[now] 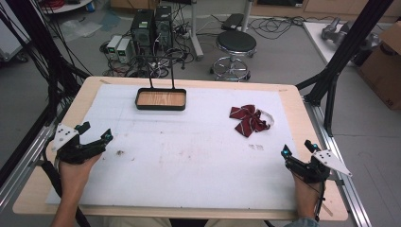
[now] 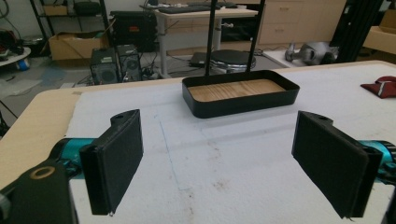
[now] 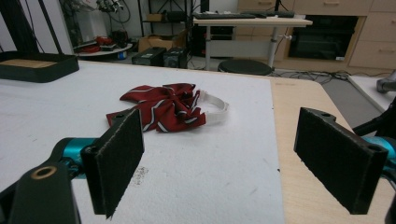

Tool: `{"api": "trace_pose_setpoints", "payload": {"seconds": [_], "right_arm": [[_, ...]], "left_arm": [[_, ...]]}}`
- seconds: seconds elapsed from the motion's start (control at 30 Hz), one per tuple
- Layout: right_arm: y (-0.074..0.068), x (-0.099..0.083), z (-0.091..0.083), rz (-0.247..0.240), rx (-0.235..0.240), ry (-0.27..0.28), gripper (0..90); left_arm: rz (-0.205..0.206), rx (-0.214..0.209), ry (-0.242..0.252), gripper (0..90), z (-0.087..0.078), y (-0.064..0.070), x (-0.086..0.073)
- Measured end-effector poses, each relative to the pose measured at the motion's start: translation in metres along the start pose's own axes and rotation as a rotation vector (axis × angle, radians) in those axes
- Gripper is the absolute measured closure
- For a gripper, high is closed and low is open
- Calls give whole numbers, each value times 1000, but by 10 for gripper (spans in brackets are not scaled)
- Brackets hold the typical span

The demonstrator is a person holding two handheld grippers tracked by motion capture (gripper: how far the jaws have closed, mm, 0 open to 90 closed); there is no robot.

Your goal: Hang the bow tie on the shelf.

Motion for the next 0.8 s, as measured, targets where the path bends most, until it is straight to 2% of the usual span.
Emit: {"api": "trace_pose_setpoints", "payload": {"seconds": [0.1, 0.8], "right_arm": [[0, 0, 0, -12, 0, 1, 149], [0, -1, 0, -3, 3, -5, 150]], "left_arm": [[-3, 0, 0, 169, 0, 1, 0], [-8, -2, -7, 172, 2, 1, -1]]}}
Point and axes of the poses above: each handheld gripper's, and its own axes: z roughly forward along the jaws, x roughly out of its top, y roughly to its right, the point moved 4 cm from there along z, roughly forward along the jaws, and after that the axes turned 12 degrees about -z, right-handed, at the moved point
